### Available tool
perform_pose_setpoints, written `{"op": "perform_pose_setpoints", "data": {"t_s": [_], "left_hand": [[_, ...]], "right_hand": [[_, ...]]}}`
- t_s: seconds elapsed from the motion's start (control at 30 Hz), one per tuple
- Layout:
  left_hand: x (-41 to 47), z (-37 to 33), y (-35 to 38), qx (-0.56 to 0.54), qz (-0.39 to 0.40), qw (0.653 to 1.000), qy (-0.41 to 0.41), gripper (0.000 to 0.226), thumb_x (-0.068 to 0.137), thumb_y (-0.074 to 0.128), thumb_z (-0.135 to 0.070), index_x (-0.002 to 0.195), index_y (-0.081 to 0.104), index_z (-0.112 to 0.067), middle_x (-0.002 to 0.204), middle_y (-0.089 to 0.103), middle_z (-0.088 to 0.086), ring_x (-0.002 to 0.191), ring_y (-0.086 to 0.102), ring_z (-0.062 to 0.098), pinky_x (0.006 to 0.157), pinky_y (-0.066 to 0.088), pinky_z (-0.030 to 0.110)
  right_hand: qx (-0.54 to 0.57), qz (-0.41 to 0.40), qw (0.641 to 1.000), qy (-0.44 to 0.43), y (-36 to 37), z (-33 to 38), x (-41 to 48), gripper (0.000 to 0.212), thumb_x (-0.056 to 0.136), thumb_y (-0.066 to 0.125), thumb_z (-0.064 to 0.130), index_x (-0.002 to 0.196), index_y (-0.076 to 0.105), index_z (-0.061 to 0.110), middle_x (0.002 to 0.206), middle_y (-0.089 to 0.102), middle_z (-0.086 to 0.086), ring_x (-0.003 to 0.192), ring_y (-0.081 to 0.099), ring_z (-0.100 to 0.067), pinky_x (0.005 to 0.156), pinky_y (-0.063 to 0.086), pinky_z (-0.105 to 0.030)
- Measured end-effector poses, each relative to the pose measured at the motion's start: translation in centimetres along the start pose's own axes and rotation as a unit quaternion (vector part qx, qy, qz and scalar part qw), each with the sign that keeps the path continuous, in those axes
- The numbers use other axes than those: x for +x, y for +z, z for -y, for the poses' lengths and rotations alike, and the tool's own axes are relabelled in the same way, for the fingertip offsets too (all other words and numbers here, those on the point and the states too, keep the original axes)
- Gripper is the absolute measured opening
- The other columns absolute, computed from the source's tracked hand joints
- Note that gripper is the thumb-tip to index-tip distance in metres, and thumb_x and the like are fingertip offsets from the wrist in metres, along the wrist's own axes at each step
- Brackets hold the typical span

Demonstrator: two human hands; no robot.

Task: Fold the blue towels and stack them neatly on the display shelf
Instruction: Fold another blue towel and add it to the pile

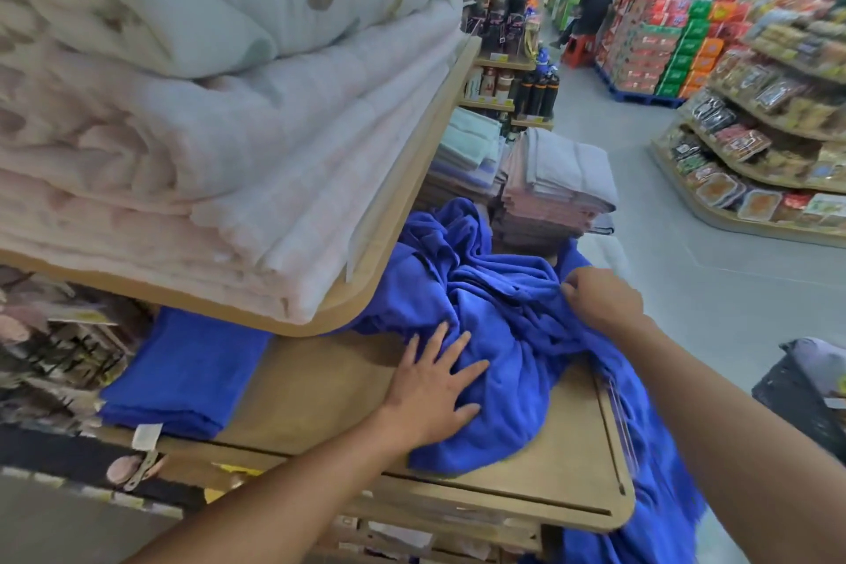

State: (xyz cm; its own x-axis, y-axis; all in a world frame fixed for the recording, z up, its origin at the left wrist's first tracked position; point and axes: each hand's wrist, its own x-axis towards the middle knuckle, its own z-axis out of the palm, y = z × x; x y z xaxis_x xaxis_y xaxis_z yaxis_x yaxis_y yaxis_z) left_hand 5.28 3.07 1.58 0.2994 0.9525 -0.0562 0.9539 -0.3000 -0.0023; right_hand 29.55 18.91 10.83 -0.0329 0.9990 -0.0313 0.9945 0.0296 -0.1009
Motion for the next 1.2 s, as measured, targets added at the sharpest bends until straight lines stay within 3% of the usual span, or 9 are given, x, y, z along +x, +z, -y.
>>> {"op": "perform_pose_setpoints", "data": {"t_s": [0.3,0.4,0.5,0.57,0.63,0.73,0.83,1.07,1.2], "left_hand": [[8.5,1.0,-1.9,-0.062,0.047,0.996,-0.051,0.065,0.095,0.038,-0.063,0.156,0.017,-0.049,0.170,0.000,-0.004,0.155,-0.016,0.030,0.119,0.012,0.063],[10.6,1.3,-5.6,-0.290,0.022,0.954,-0.077,0.039,0.095,0.051,-0.032,0.133,0.060,-0.035,0.146,0.053,0.001,0.142,0.040,0.029,0.115,0.035,0.046],[8.3,2.4,-7.5,-0.741,-0.064,0.631,-0.219,0.018,0.085,0.060,-0.032,0.088,0.075,-0.022,0.094,0.073,0.002,0.085,0.067,0.024,0.070,0.051,0.031],[5.8,3.9,-6.3,-0.882,-0.027,0.416,-0.220,0.042,0.096,0.047,-0.041,0.088,0.080,-0.016,0.100,0.076,0.010,0.086,0.072,0.029,0.076,0.056,0.036],[3.4,5.3,-4.5,-0.921,-0.006,0.321,-0.221,0.063,0.099,0.040,-0.058,0.095,0.080,-0.010,0.105,0.075,0.017,0.095,0.071,0.034,0.087,0.054,0.045],[0.8,5.4,-3.1,-0.883,0.070,0.394,-0.246,0.054,0.088,0.062,-0.058,0.105,0.076,-0.008,0.100,0.075,0.012,0.084,0.071,0.027,0.074,0.055,0.038],[-0.7,4.6,-2.8,-0.838,0.116,0.478,-0.236,0.046,0.085,0.072,-0.030,0.121,0.070,-0.002,0.113,0.073,0.016,0.103,0.071,0.030,0.089,0.056,0.036],[-3.5,3.4,-4.5,-0.835,0.164,0.513,-0.112,0.040,0.076,0.076,-0.006,0.116,0.074,-0.012,0.125,0.068,0.021,0.115,0.067,0.034,0.096,0.055,0.042],[-4.4,1.0,-4.5,-0.868,0.201,0.435,-0.135,0.039,0.095,0.062,-0.041,0.116,0.075,-0.011,0.116,0.073,0.012,0.114,0.068,0.024,0.105,0.050,0.035]], "right_hand": [[0.252,-0.194,0.944,-0.090,-15.8,2.7,1.2,0.024,0.105,0.038,0.014,0.087,0.053,0.009,0.090,0.057,-0.021,0.088,0.053,-0.032,0.082,0.040,-0.043],[0.329,-0.208,0.897,-0.208,-21.3,5.4,-4.2,0.024,0.103,0.043,0.014,0.084,0.057,0.010,0.078,0.052,-0.003,0.077,0.050,-0.012,0.074,0.040,-0.031],[0.392,-0.141,0.847,-0.330,-21.5,7.7,-12.2,0.022,0.098,0.047,0.019,0.077,0.055,0.019,0.067,0.050,0.013,0.065,0.042,0.006,0.062,0.034,-0.013],[0.380,-0.030,0.837,-0.393,-17.5,8.4,-16.9,0.023,0.100,0.050,0.017,0.079,0.059,0.017,0.070,0.053,0.012,0.068,0.045,0.006,0.065,0.034,-0.013],[0.290,0.148,0.861,-0.392,-11.2,9.1,-20.3,0.019,0.103,0.054,0.021,0.089,0.066,0.018,0.075,0.056,0.015,0.070,0.049,0.006,0.068,0.038,-0.012],[0.152,0.268,0.904,-0.298,-1.9,9.2,-22.0,0.020,0.101,0.055,0.038,0.107,0.070,0.026,0.100,0.066,0.008,0.083,0.060,-0.005,0.078,0.052,-0.026],[0.226,0.153,0.948,-0.163,3.2,8.4,-20.6,0.010,0.096,0.057,0.037,0.090,0.064,0.033,0.094,0.064,0.012,0.080,0.064,-0.008,0.079,0.055,-0.037],[0.415,-0.071,0.907,-0.017,4.2,6.8,-12.5,0.052,0.095,0.068,0.026,0.143,0.049,0.025,0.147,0.050,0.001,0.122,0.060,-0.017,0.105,0.046,-0.031],[0.347,-0.044,0.930,-0.114,2.9,10.4,-8.0,0.078,0.092,0.071,0.042,0.158,0.031,0.026,0.159,0.040,0.005,0.143,0.040,-0.013,0.108,0.037,-0.029]]}}
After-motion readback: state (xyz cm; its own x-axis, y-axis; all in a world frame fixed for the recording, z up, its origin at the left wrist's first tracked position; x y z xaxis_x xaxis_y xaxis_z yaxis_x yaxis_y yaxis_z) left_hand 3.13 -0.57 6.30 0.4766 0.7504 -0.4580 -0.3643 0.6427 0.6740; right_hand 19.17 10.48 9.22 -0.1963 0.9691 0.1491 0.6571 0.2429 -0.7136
